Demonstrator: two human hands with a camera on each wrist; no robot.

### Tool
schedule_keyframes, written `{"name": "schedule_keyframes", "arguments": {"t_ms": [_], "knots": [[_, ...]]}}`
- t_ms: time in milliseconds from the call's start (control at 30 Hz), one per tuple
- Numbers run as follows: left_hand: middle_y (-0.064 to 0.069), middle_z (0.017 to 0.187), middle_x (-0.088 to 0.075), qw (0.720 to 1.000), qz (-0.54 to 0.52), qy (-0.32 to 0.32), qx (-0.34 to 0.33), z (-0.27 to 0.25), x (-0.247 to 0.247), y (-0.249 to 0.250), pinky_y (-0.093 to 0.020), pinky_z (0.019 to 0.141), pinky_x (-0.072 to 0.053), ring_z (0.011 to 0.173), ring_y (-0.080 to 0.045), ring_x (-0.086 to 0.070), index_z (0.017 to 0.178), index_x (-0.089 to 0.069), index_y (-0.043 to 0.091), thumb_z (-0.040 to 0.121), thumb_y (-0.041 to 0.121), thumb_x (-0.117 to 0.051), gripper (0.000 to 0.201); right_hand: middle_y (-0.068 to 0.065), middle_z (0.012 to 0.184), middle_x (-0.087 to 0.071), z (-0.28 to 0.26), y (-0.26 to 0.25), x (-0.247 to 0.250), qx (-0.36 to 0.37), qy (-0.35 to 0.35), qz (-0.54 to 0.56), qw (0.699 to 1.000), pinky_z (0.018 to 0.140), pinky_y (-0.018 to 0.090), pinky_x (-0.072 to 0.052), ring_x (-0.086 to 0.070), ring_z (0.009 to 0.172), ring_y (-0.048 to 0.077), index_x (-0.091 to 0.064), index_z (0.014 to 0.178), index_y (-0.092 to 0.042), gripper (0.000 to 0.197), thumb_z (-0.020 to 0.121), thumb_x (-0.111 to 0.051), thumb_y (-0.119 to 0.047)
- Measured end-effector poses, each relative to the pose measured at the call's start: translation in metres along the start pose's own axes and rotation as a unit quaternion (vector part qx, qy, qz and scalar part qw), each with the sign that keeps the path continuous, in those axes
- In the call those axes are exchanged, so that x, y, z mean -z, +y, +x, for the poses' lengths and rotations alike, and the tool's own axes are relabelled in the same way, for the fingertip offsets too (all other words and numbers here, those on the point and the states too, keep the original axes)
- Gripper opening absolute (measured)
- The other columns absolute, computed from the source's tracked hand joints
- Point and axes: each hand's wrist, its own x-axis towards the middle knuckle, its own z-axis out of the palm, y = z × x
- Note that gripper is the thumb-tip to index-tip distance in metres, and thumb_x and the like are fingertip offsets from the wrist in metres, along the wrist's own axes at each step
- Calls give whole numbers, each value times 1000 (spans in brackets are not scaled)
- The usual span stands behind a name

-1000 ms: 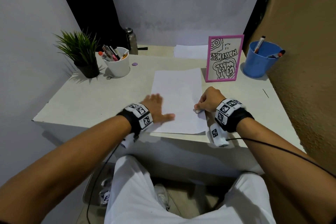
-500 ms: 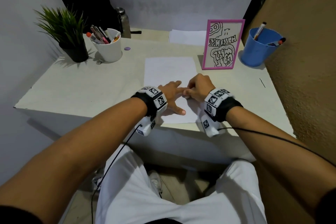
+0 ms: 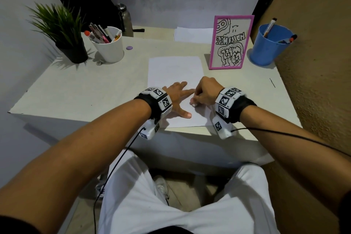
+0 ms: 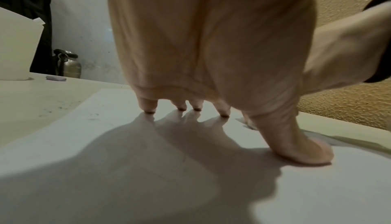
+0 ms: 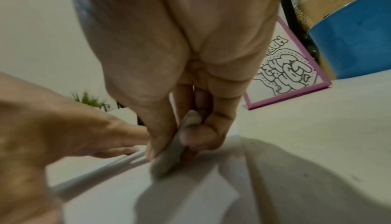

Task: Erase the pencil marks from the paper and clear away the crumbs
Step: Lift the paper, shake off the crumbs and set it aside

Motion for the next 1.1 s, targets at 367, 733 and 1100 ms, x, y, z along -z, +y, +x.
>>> {"name": "schedule_keyframes", "arguments": {"t_ms": [367,733,1100], "knots": [[-1,163,14,1000,-20,-4,1,0,-4,-3,-66,113,-14,150,-28,8,153,4,38,72,75,-62,111,15,100,-72,-1,11,7,-136,80,58,986,67,30,-52,-69,88,30,-69,100,-2,34,81,-77,-30],[-6,164,5,999,-31,30,-15,-10,-3,-5,-52,118,-14,150,-27,-1,156,-6,25,94,54,-51,82,18,111,-69,-3,3,15,-204,72,92,972,71,28,-47,-64,91,31,-63,108,4,42,81,-78,-25],[-11,158,-28,981,-42,148,-119,-40,1,2,-45,116,-25,141,-29,-32,146,-40,9,104,31,-35,48,18,97,-71,-2,5,13,-199,97,91,971,61,27,-48,-61,76,28,-67,94,4,35,73,-82,-19]]}}
